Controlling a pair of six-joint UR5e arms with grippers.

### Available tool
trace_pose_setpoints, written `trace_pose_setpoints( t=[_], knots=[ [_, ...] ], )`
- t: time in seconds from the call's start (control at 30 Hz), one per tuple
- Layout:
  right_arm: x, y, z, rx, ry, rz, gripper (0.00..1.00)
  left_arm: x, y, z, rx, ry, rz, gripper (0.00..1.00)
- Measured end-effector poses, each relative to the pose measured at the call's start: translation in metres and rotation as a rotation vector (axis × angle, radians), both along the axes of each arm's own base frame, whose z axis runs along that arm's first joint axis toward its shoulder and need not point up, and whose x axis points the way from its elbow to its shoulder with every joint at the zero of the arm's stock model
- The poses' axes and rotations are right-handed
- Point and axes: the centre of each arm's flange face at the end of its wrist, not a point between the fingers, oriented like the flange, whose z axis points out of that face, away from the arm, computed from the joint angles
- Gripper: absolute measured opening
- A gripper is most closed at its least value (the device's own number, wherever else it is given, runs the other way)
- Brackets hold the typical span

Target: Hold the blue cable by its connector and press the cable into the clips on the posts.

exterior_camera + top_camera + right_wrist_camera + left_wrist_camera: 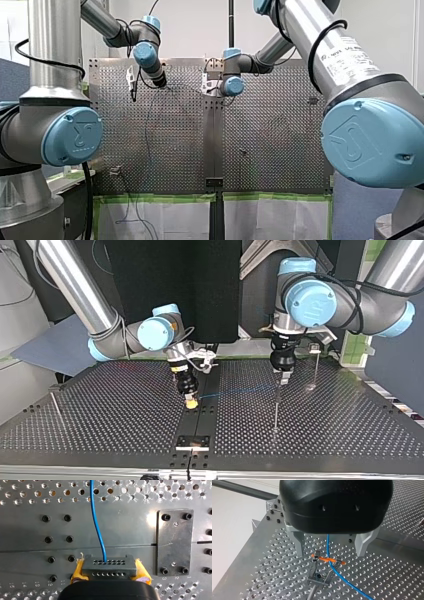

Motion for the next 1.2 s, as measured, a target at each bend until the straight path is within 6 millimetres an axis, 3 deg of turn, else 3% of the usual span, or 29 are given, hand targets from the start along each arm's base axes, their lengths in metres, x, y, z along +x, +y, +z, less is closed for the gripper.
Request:
trace_pose_setpoints(
  t=[0.5,0.97,1.2],
  knots=[
    [0.002,0.002,-0.001,0.001,0.001,0.005,0.0,-0.002,-0.005,0.0,0.039,-0.006,-0.018,1.0],
    [0.001,0.0,0.0,-0.005,-0.005,0.001,0.0,-0.011,-0.03,0.003,0.109,-0.041,-0.101,1.0],
    [0.001,-0.001,0.0,-0.007,-0.006,0.005,0.0,-0.002,-0.03,0.01,0.071,-0.08,-0.065,1.0]
  ],
)
